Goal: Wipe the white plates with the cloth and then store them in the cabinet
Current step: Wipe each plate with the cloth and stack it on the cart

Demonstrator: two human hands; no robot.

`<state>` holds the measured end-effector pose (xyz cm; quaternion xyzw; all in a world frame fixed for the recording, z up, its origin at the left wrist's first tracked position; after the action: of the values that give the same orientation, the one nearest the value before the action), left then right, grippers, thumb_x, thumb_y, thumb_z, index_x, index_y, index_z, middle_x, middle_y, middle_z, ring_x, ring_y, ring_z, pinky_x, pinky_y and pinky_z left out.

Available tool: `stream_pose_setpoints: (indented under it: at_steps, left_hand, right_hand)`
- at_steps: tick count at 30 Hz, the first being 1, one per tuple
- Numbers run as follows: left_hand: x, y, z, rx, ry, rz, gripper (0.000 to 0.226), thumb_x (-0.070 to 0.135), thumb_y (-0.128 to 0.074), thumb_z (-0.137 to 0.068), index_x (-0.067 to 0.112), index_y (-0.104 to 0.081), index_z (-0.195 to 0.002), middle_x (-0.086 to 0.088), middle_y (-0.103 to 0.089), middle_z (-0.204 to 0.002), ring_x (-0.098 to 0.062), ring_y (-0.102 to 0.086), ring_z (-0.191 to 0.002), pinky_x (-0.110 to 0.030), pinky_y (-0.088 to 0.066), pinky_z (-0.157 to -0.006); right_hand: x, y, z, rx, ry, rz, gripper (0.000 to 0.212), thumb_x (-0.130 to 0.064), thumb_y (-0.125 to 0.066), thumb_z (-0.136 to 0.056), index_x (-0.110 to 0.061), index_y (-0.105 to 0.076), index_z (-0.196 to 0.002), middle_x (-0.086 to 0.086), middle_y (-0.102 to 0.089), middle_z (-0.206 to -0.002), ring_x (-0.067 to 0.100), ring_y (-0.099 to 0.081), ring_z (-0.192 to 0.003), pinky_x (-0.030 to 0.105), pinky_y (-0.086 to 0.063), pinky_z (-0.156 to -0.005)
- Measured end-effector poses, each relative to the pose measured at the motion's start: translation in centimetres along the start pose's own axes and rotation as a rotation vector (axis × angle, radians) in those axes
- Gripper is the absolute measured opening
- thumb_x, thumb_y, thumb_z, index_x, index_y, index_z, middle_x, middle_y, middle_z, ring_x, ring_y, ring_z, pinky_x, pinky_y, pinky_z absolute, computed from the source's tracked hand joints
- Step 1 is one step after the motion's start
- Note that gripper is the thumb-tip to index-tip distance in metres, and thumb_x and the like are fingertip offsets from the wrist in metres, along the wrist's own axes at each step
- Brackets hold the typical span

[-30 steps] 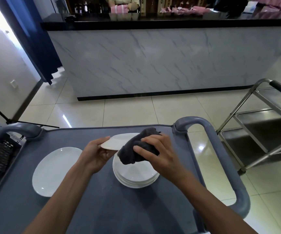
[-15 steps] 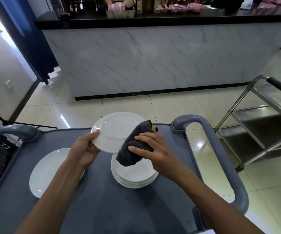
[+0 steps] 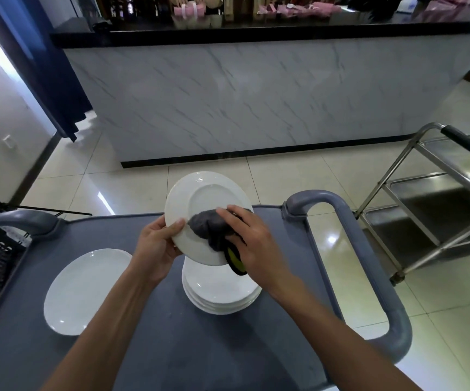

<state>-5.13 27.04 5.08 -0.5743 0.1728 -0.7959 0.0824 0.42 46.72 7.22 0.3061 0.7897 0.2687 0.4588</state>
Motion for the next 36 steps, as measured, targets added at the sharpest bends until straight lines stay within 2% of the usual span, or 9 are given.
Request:
stream_pose_setpoints:
  at_steps: [8,10,13,17,24,28,32,36]
  left_hand:
    - [-0.7,-0.9,0.3,-0.043,-0.054,-0.121,0.035,0.015,-0.068,-0.081,0.001,-0.07,-0.113,-0.019,-0.074,-0.105,-0.03,-0.071,-0.09,-0.041,-0.062,-0.069]
    - [-1.2,-1.2,0.6,-0.056,-0.07,-0.182,0.029,0.01,-0.067,-0.085,0.002,-0.071,-0.112,-0.02,-0.074,-0.106,-0.031,-0.071,-0.09,-0.044,-0.06,-0.071]
    - [-2.1,-1.7,0.9,-0.088,-0.079,-0.238,0.02,0.001,-0.064,-0.09,0.006,-0.074,-0.106,-0.018,-0.076,-0.101,-0.03,-0.071,-0.087,-0.043,-0.06,-0.067]
    - [-2.5,-2.1,1.0,-0.085,-0.113,-0.306,0.022,-0.002,-0.066,-0.089,0.015,-0.079,-0.094,-0.016,-0.077,-0.096,-0.032,-0.073,-0.084,-0.039,-0.06,-0.065]
    - [-2.4,-1.8,1.4,-0.077,-0.141,-0.207,0.022,-0.001,-0.067,-0.087,0.002,-0.074,-0.106,-0.019,-0.076,-0.1,-0.028,-0.073,-0.083,-0.035,-0.059,-0.063]
    - [-2.0,-0.7,1.6,-0.038,-0.167,-0.169,0.029,0.011,-0.07,-0.077,-0.004,-0.072,-0.102,-0.016,-0.075,-0.092,-0.027,-0.069,-0.079,-0.035,-0.058,-0.058]
    - [-1.1,0.1,1.5,-0.006,-0.164,-0.086,0.027,0.011,-0.069,-0.078,-0.001,-0.072,-0.101,-0.015,-0.075,-0.095,-0.027,-0.07,-0.081,-0.036,-0.06,-0.061]
    - [0.0,0.7,1.5,0.017,-0.181,-0.002,0.022,0.01,-0.066,-0.081,0.005,-0.073,-0.102,-0.011,-0.076,-0.097,-0.022,-0.072,-0.082,-0.033,-0.059,-0.061]
  right_hand:
    - [-0.3,-0.4,-0.2,0.135,-0.081,0.012,0.041,-0.005,-0.059,-0.096,-0.017,-0.061,-0.135,0.006,-0.055,-0.139,0.027,-0.051,-0.125,0.048,-0.044,-0.103]
    - [-0.3,-0.2,-0.9,0.164,-0.12,-0.017,0.04,-0.005,-0.058,-0.096,-0.016,-0.062,-0.134,0.006,-0.056,-0.138,0.027,-0.052,-0.125,0.049,-0.043,-0.103]
    - [-0.7,0.4,-2.2,0.194,-0.163,-0.029,0.038,-0.005,-0.057,-0.096,-0.016,-0.063,-0.132,0.006,-0.058,-0.135,0.027,-0.052,-0.124,0.049,-0.043,-0.103]
    - [-2.2,0.4,-3.0,0.178,-0.074,0.017,0.036,-0.007,-0.057,-0.094,-0.019,-0.068,-0.126,0.005,-0.061,-0.132,0.028,-0.054,-0.121,0.05,-0.043,-0.099]
    - [-1.2,0.9,-4.8,0.135,-0.159,0.024,0.038,-0.008,-0.057,-0.094,-0.026,-0.066,-0.127,-0.002,-0.058,-0.134,0.024,-0.052,-0.12,0.047,-0.043,-0.093]
    - [1.2,1.9,-5.7,0.183,-0.298,-0.062,0.038,-0.006,-0.057,-0.094,-0.024,-0.066,-0.127,-0.003,-0.06,-0.13,0.023,-0.053,-0.117,0.047,-0.044,-0.097]
    - [2.8,2.7,-5.1,0.226,-0.37,-0.165,0.036,-0.001,-0.058,-0.093,-0.015,-0.066,-0.126,0.002,-0.064,-0.125,0.023,-0.056,-0.117,0.042,-0.044,-0.104]
    - [3.5,3.2,-3.9,0.228,-0.428,-0.294,0.035,-0.004,-0.057,-0.095,-0.017,-0.065,-0.127,-0.002,-0.064,-0.123,0.012,-0.057,-0.113,0.034,-0.046,-0.105]
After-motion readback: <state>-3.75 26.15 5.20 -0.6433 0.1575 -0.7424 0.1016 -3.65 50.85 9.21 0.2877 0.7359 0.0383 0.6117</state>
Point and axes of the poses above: each hand's wrist, its own z-axis away from the middle knuckle, its own y-axis out of the back of the hand, x = y × z, the point moved 4 cm from there along -z, towards the middle knuckle
